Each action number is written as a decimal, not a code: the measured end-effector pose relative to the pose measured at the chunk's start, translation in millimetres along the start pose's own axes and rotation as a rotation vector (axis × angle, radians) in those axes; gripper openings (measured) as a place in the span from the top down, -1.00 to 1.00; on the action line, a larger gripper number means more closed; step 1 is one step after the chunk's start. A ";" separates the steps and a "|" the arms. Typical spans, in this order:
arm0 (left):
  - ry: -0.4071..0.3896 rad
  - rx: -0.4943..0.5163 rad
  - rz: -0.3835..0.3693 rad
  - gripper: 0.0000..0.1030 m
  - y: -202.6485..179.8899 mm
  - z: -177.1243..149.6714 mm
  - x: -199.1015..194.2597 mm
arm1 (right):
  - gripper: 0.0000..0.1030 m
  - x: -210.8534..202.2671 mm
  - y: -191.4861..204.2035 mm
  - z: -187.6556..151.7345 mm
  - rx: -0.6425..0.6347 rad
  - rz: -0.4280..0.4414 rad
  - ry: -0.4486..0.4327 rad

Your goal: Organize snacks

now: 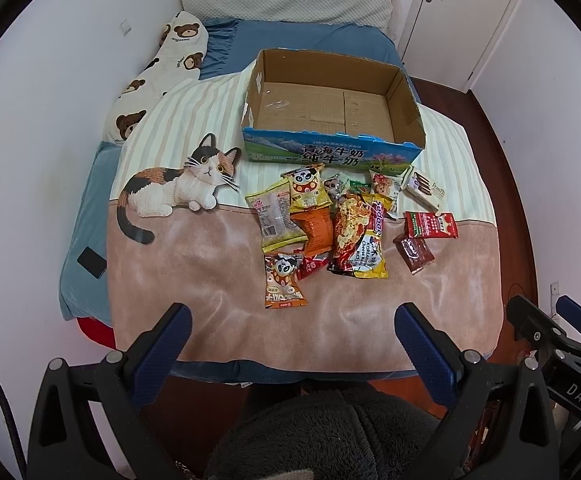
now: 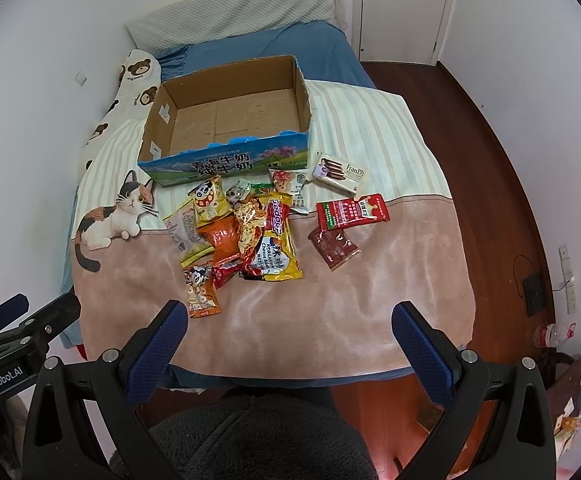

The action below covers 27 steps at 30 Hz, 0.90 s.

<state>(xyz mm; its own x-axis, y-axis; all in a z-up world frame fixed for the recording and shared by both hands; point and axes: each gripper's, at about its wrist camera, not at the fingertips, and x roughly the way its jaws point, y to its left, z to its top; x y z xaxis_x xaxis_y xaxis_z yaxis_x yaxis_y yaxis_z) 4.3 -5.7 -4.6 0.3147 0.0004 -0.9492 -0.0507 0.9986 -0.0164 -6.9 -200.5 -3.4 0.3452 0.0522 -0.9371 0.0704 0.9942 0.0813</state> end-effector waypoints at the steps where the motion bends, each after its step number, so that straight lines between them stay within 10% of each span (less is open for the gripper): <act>1: 0.001 0.001 -0.001 -1.00 0.6 0.1 -0.8 | -1.00 -0.2 0.1 -0.1 0.001 0.000 -0.001; 27: 0.001 -0.003 -0.004 -1.00 0.4 0.8 -0.4 | -1.00 2.3 -0.2 5.4 0.016 0.002 0.007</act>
<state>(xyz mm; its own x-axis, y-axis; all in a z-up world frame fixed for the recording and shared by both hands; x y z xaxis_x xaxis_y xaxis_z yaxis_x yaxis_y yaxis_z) 4.9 -5.3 -3.9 0.3140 -0.0032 -0.9494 -0.0525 0.9984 -0.0208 -1.1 -201.0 -3.8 0.3392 0.0553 -0.9391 0.0842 0.9925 0.0889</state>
